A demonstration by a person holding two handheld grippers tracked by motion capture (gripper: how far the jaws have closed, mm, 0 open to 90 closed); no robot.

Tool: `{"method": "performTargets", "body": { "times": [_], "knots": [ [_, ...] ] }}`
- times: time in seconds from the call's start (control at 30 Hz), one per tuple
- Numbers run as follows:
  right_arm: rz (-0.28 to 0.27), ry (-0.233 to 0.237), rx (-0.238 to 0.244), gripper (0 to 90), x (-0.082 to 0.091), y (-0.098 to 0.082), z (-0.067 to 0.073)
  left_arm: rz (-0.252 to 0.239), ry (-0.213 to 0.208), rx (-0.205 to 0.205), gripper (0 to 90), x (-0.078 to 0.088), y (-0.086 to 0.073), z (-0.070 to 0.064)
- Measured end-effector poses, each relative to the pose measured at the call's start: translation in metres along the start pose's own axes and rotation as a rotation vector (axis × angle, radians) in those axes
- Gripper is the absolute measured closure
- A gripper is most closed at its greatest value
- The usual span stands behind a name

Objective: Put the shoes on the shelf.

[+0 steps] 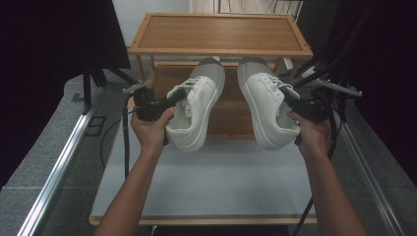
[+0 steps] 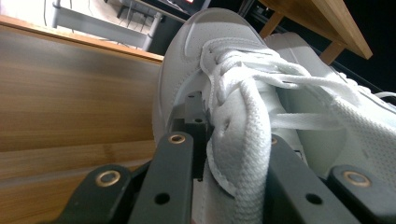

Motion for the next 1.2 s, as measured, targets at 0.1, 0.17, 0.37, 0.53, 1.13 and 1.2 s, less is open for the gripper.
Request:
{"method": "performTargets", "body": {
  "times": [0.1,0.17,0.37,0.53,1.13,1.2],
  "knots": [
    [0.004,-0.004,-0.006,84.3,-0.005,0.002,0.002,-0.010,0.006,0.008,82.4,-0.003,0.001,0.001],
    [0.006,-0.012,-0.008,84.3,-0.008,0.003,0.004,-0.018,0.012,0.015,82.4,-0.006,0.003,0.004],
    [0.009,-0.034,-0.008,84.3,-0.019,0.008,0.011,-0.025,0.031,0.020,82.2,-0.016,0.010,0.011],
    [0.015,-0.045,-0.022,84.3,-0.029,0.011,0.014,-0.042,0.043,0.025,82.3,-0.025,0.016,0.015],
    [0.023,-0.060,-0.024,83.8,-0.046,0.018,0.026,-0.056,0.089,0.019,81.9,-0.039,0.025,0.024],
    [0.024,-0.065,-0.027,83.8,-0.047,0.017,0.026,-0.055,0.089,0.023,81.9,-0.040,0.025,0.025]
  ]
}}
Point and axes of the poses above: each handheld gripper's, and its own axes: x roughly backward along the jaws, y roughly out of its top, z roughly to its left, the point moved 7 cm from there along -x, roughly forward along the jaws, and after that the axes turned 15 degrees about -y, right-handed, at the moved point
